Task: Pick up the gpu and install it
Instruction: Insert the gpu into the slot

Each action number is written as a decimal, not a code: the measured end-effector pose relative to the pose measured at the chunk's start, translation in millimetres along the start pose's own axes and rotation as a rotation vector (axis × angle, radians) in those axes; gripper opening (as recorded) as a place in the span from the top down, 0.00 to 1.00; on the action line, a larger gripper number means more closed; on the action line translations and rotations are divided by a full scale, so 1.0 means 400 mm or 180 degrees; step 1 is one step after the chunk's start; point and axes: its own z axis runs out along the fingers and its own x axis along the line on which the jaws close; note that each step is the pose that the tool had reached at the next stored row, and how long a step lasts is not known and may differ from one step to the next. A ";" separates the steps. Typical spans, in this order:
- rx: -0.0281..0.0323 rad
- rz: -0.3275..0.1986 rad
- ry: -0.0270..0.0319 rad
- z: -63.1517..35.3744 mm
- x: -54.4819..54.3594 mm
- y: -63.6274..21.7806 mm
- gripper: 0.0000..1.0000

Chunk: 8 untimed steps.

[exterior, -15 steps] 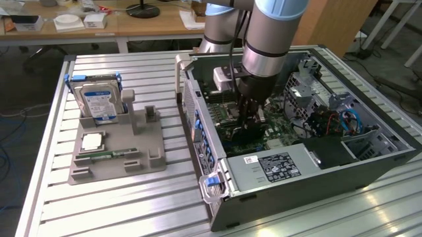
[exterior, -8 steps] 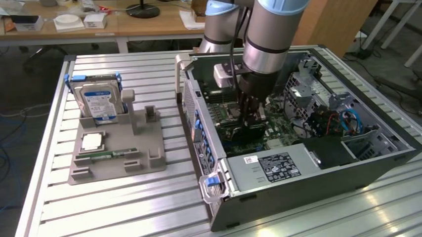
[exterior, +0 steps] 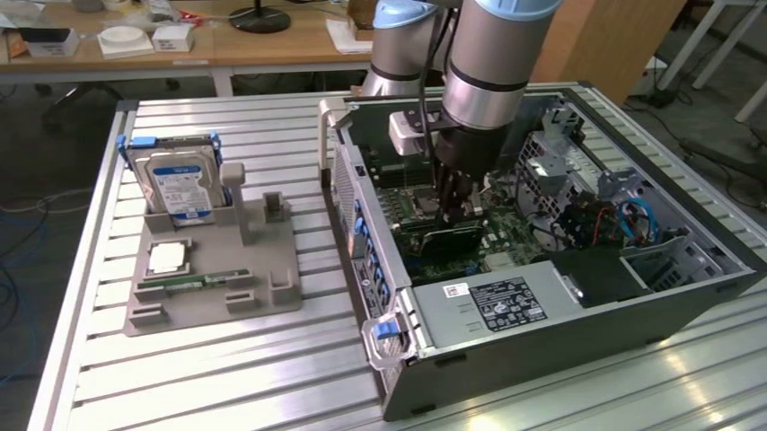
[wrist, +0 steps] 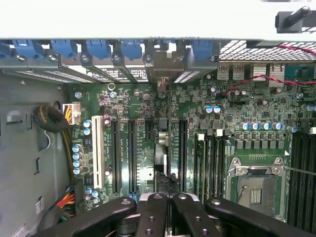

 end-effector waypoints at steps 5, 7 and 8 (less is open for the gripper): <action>-0.0001 0.0000 0.0001 0.000 0.000 0.000 0.90; 0.0000 0.0000 0.0001 0.000 0.000 0.000 0.90; 0.0000 0.0000 0.0001 0.000 0.000 0.000 0.90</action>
